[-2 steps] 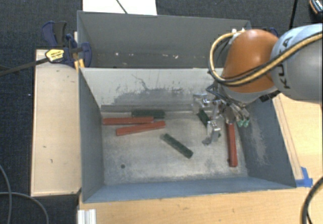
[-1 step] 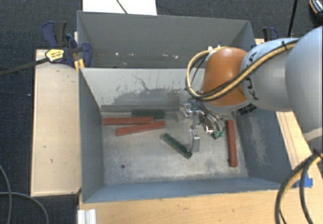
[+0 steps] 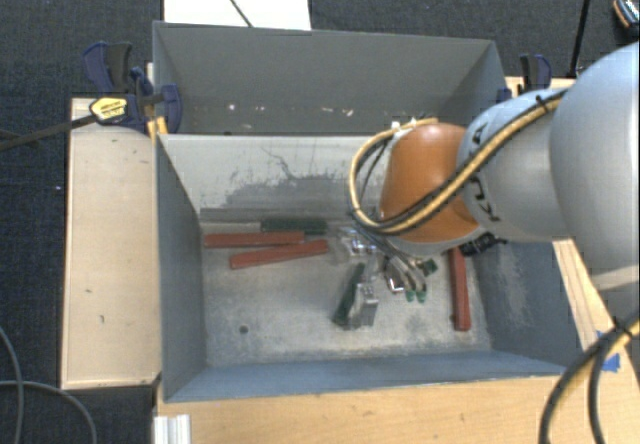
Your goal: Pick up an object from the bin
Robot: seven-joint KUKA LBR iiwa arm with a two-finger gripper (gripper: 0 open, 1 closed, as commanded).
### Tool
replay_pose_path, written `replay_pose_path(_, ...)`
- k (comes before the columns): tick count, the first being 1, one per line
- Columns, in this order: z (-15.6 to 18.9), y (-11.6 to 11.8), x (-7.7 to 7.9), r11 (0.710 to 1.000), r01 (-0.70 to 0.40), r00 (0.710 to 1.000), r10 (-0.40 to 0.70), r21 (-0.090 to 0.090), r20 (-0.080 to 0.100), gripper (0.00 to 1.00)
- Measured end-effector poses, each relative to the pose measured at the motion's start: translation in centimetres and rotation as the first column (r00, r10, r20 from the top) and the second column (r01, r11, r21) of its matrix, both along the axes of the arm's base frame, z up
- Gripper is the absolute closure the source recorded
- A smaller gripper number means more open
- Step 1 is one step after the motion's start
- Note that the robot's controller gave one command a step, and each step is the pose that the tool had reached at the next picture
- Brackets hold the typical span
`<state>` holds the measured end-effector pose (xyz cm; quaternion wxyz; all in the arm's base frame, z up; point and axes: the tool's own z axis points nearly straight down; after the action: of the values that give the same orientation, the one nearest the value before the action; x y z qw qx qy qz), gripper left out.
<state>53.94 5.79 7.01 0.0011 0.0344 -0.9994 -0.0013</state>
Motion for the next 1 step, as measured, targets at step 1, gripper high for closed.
replay_pose_path(1, 0.06, -0.24, 0.21, 1.000, -0.001, 1.000, 0.001, -0.002, 0.004, 1.00)
